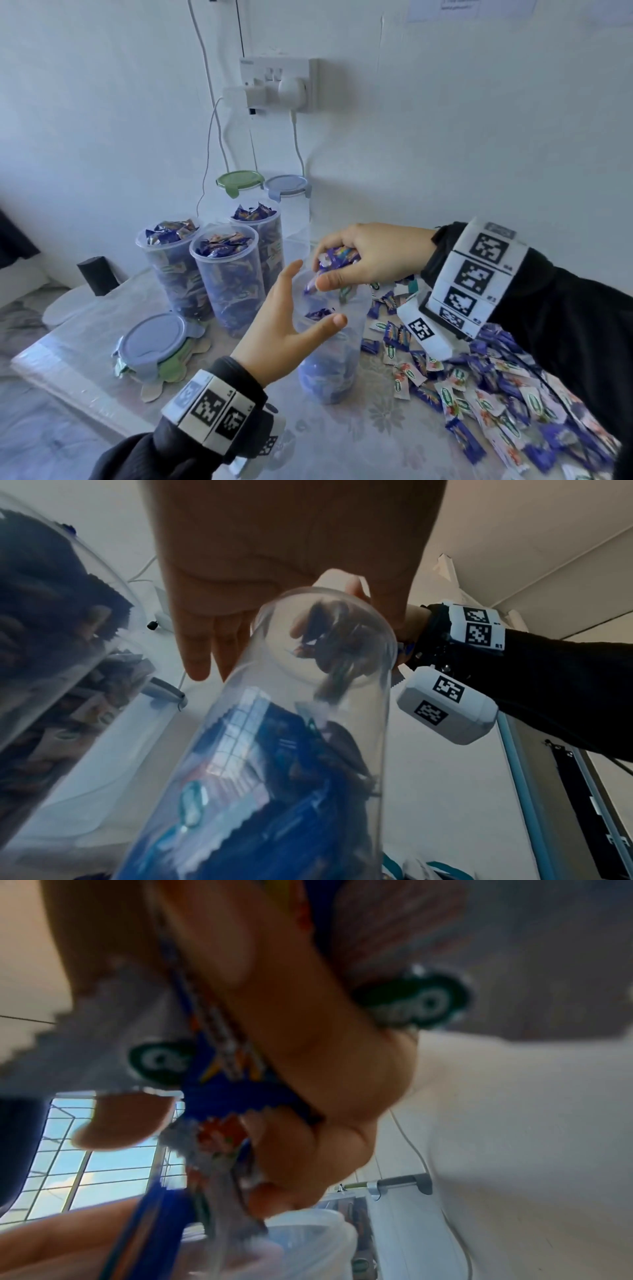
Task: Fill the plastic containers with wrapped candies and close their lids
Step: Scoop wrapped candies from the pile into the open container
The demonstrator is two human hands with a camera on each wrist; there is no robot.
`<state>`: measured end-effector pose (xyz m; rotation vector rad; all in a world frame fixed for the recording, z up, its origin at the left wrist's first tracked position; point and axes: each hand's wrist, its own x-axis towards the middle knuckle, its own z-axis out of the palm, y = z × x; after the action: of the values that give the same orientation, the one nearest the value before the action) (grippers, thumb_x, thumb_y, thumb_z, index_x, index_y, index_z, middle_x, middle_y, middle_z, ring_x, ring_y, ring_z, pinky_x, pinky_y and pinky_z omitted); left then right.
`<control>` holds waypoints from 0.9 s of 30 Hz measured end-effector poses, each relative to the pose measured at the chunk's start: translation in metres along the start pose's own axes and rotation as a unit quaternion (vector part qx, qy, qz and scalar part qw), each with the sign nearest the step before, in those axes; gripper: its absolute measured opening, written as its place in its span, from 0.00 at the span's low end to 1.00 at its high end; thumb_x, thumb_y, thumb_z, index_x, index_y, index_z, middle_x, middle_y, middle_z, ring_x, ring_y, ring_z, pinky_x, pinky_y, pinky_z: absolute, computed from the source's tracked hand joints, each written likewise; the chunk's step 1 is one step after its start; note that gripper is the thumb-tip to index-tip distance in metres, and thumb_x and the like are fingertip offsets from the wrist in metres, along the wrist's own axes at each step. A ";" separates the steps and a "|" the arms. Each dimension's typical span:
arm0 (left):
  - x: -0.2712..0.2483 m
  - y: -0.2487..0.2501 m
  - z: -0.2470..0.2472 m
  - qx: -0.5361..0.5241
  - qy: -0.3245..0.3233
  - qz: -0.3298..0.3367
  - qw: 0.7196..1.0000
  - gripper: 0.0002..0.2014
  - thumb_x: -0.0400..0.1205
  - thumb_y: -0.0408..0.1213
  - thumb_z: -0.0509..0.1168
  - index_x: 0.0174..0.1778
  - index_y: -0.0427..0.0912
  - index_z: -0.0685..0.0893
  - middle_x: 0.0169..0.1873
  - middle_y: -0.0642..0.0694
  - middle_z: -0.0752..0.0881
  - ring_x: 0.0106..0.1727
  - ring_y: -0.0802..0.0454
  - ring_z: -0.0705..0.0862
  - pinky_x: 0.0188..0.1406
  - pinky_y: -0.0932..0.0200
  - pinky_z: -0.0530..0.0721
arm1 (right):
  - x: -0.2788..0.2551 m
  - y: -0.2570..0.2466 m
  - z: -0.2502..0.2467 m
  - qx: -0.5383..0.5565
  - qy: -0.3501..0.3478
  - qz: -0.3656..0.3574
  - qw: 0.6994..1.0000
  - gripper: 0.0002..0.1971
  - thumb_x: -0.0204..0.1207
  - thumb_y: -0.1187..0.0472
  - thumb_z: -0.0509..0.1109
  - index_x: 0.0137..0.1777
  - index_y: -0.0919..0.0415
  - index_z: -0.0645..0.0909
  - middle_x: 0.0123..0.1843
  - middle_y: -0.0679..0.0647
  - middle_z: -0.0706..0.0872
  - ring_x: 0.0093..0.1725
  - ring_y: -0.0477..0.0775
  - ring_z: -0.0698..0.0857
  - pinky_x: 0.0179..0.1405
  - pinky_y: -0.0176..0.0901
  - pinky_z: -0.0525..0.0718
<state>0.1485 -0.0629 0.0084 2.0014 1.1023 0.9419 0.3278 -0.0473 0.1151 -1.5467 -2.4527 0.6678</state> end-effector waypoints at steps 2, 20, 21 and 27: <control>0.000 0.001 0.001 -0.014 0.001 -0.012 1.000 0.54 0.59 0.72 0.65 0.78 0.49 0.58 0.73 0.55 0.71 0.73 0.63 0.69 0.72 0.61 0.69 | 0.004 -0.003 0.002 -0.027 -0.015 0.003 1.000 0.22 0.70 0.38 0.70 0.61 0.44 0.80 0.55 0.45 0.86 0.51 0.45 0.83 0.55 0.40 0.78; -0.001 -0.004 0.002 -0.086 -0.006 -0.024 0.996 0.54 0.58 0.72 0.70 0.78 0.56 0.56 0.72 0.56 0.71 0.72 0.66 0.69 0.64 0.72 0.67 | 0.018 0.000 0.048 0.393 0.359 -0.110 0.839 0.16 0.76 0.53 0.64 0.41 0.69 0.78 0.33 0.55 0.80 0.34 0.48 0.78 0.38 0.35 0.77; -0.001 -0.004 0.002 -0.085 -0.006 -0.024 0.996 0.55 0.56 0.74 0.69 0.78 0.57 0.56 0.72 0.56 0.71 0.72 0.67 0.69 0.63 0.73 0.67 | 0.017 0.001 0.052 0.392 0.355 -0.111 0.841 0.15 0.76 0.53 0.65 0.41 0.68 0.78 0.34 0.56 0.80 0.35 0.48 0.78 0.40 0.36 0.78; -0.001 -0.002 0.003 -0.091 0.003 -0.019 0.996 0.51 0.56 0.71 0.69 0.74 0.61 0.56 0.67 0.59 0.73 0.66 0.81 0.67 0.56 0.85 0.69 | 0.010 0.007 0.064 0.377 0.327 -0.116 0.859 0.20 0.71 0.42 0.67 0.47 0.61 0.79 0.39 0.58 0.85 0.43 0.63 0.86 0.46 0.47 0.83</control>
<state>0.1503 -0.0633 0.0048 1.8250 1.0164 0.9931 0.3052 -0.0543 0.0543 -0.9220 -1.5413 0.7611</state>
